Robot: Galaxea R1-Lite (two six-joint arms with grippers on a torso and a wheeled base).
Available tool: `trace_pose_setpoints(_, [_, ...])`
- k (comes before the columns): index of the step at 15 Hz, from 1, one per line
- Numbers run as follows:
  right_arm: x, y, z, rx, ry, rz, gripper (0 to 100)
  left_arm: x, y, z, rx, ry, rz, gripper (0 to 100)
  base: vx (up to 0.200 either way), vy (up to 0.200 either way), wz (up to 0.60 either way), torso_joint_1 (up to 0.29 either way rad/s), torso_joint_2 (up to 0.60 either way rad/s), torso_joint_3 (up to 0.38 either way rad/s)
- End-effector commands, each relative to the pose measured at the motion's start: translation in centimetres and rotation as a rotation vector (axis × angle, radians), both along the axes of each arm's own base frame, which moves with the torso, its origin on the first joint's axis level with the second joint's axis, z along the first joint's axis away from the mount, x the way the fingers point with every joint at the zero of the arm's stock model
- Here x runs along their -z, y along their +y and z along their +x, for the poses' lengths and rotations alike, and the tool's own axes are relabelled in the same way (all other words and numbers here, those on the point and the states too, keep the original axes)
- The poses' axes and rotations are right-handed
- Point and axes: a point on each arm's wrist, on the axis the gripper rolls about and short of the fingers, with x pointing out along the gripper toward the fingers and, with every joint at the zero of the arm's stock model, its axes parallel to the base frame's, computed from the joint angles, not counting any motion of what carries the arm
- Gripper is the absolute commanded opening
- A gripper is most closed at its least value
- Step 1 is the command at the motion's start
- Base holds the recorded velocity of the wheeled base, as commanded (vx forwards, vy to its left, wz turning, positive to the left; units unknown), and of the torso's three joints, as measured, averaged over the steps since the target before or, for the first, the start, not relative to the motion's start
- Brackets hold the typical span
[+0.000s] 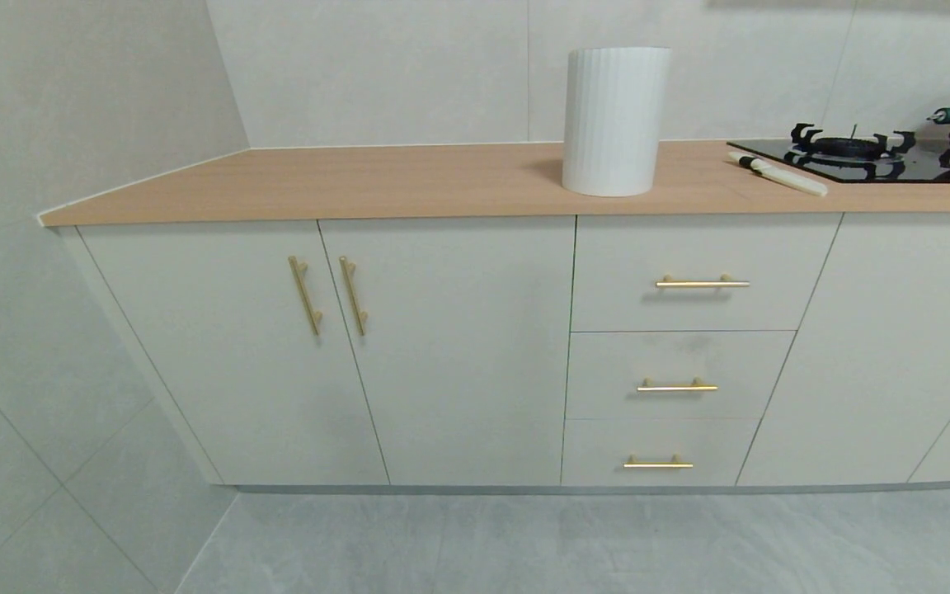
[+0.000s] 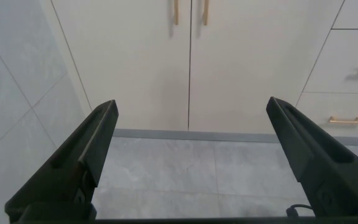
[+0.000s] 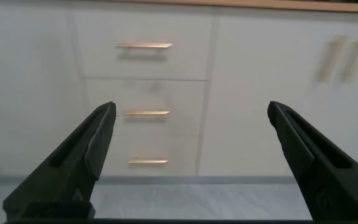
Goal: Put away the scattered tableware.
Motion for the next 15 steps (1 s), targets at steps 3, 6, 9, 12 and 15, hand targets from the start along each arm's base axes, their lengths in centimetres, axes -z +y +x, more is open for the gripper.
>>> trace_pose_setpoints(3, [1.7, 0.05, 0.37, -0.026, 0.114, -0.002, 100, 0.0, 0.0, 0.0, 0.0, 0.0, 0.0, 100, 0.0, 0.0, 0.0, 0.0, 0.0, 0.0])
trace_pose_setpoints(6, [1.7, 0.06, 0.37, -0.027, 0.114, -0.002, 100, 0.0, 0.0, 0.0, 0.0, 0.0, 0.0, 100, 0.0, 0.0, 0.0, 0.0, 0.0, 0.0])
trace_pose_setpoints(9, [1.69, 0.06, 0.38, -0.029, 0.115, -0.002, 100, 0.0, 0.0, 0.0, 0.0, 0.0, 0.007, 100, 0.0, 0.0, 0.0, 0.0, 0.0, 0.0])
trace_pose_setpoints(12, [1.7, 0.09, 0.37, -0.041, 0.114, 0.002, 100, 0.0, 0.0, 0.0, 0.0, 0.0, 0.006, 100, 0.0, 0.0, 0.0, 0.0, 0.0, 0.0])
trace_pose_setpoints(15, [1.7, 0.09, 0.37, -0.043, 0.114, 0.003, 100, 0.0, 0.0, 0.0, 0.0, 0.0, 0.006, 100, 0.133, 0.0, 0.0, -0.002, 0.0, 0.003])
